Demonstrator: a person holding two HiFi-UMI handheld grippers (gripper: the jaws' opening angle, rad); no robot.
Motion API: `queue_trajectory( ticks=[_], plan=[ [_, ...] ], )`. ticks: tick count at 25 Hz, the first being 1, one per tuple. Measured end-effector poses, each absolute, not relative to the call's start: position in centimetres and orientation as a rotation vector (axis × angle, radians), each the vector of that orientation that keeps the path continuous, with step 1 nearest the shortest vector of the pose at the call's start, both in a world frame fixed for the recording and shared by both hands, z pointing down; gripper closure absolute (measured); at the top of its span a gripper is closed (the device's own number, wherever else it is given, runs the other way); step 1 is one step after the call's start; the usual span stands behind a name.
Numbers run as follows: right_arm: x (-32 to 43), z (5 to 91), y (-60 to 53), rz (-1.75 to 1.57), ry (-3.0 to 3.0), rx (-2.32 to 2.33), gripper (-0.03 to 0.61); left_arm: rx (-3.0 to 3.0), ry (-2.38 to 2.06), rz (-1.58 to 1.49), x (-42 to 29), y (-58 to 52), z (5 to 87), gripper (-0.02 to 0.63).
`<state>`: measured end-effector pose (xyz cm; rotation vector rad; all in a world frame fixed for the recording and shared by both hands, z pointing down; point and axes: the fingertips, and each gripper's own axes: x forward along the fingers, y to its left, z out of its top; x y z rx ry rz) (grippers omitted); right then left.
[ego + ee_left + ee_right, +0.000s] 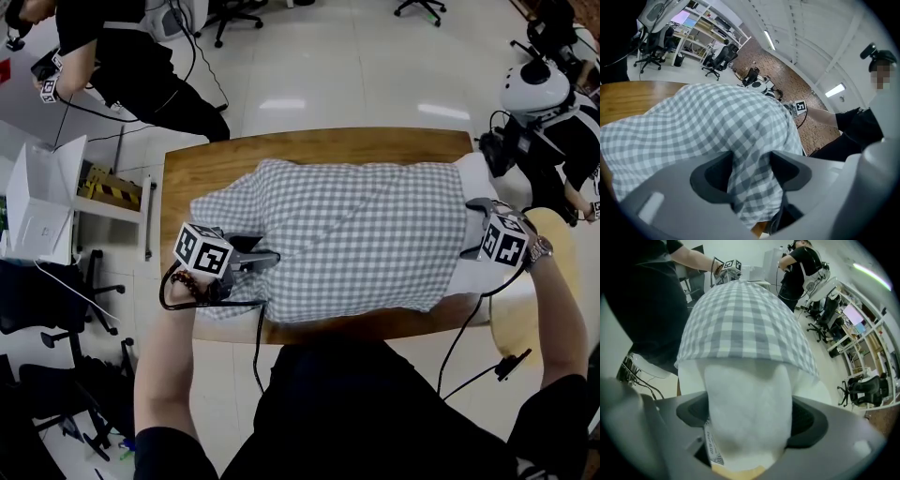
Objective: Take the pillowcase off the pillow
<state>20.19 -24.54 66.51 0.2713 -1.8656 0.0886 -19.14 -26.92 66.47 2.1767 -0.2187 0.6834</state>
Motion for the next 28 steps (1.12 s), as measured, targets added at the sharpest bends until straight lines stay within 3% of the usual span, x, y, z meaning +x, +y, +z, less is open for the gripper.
queue_trajectory(
  ticks=[7, 8, 16, 22, 28],
  plan=[
    [20.3, 65.7, -23.9, 0.082, -1.897, 0.294, 0.181, 2.179, -0.262, 0.552, -20.0, -26.9, 64.4, 0.587],
    [20.3, 65.5, -23.9, 0.078, -1.9, 0.298, 0.191, 2.178, -0.271, 0.533, -20.2, -27.1, 64.1, 0.6],
    [19.8, 62.8, -23.7, 0.037, -1.923, 0.356, 0.278, 2.208, -0.359, 0.491, -21.5, -27.2, 62.3, 0.605],
    [20.1, 62.0, -23.9, -0.037, -1.939, 0.451, 0.47, 2.235, -0.463, 0.49, -22.0, -27.4, 62.4, 0.606],
    [20.7, 59.7, -23.6, -0.147, -1.929, 0.541, 0.538, 2.222, -0.564, 0.393, -23.3, -27.4, 60.8, 0.607]
  ],
)
